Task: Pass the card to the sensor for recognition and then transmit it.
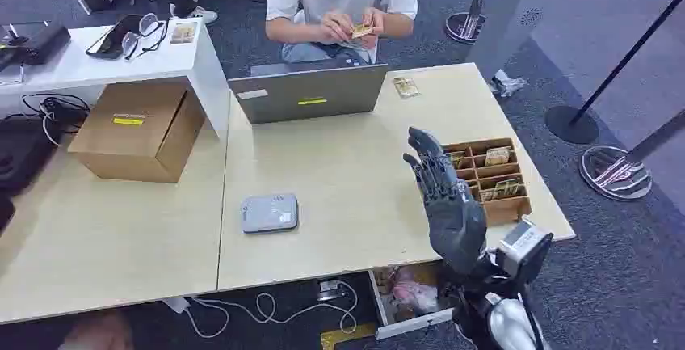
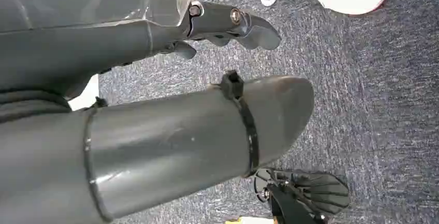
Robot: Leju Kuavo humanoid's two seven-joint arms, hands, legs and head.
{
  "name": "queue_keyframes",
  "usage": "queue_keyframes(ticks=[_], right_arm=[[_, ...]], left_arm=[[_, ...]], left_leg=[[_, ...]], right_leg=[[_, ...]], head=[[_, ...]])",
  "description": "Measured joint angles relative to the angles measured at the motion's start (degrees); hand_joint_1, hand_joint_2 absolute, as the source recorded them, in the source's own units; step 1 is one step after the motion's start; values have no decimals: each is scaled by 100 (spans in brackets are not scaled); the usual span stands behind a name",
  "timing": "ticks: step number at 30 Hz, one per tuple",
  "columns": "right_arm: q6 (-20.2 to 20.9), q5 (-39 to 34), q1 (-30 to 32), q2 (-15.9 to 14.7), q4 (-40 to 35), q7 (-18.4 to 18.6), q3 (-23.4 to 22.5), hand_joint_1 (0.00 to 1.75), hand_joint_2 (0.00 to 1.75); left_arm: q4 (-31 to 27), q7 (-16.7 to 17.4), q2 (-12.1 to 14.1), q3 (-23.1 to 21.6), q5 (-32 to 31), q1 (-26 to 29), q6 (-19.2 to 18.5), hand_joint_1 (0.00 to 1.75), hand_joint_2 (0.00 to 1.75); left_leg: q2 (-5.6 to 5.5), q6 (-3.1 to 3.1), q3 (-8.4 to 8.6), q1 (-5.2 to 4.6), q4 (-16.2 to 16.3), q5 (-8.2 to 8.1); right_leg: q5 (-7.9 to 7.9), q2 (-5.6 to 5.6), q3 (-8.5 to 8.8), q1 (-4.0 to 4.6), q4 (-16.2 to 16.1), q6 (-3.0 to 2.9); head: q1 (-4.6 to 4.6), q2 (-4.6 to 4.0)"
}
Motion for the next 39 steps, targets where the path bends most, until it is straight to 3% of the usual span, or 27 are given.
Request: queue_keyframes(ticks=[32,34,35,39], right_arm=[[0,0,2,0,0,0,-28,0,0],[-166,391,-272,0,67,65,4,0,0],[-203,1012,-1437,7,857,118,103,0,0],[-407,1502,-2076,24,1366,157,171,0,0]], left_arm=[[0,0,0,0,-4,0,0,0,0],[0,4,0,-4,-59,5,0,0,0],[0,33,0,-48,-177,-87,0,0,0],[0,20,-2,-87,-230,-85,0,0,0]], left_leg=[[0,0,0,0,0,0],[9,-1,-10,19,-1,0],[36,7,-2,16,2,18],[10,-3,-9,1,2,35]], right_leg=[[0,0,0,0,0,0],[9,6,0,-4,6,-10],[31,36,-6,-1,-1,-6],[40,14,-6,-1,-1,-10]], head=[[0,0],[5,0],[4,0],[0,0]])
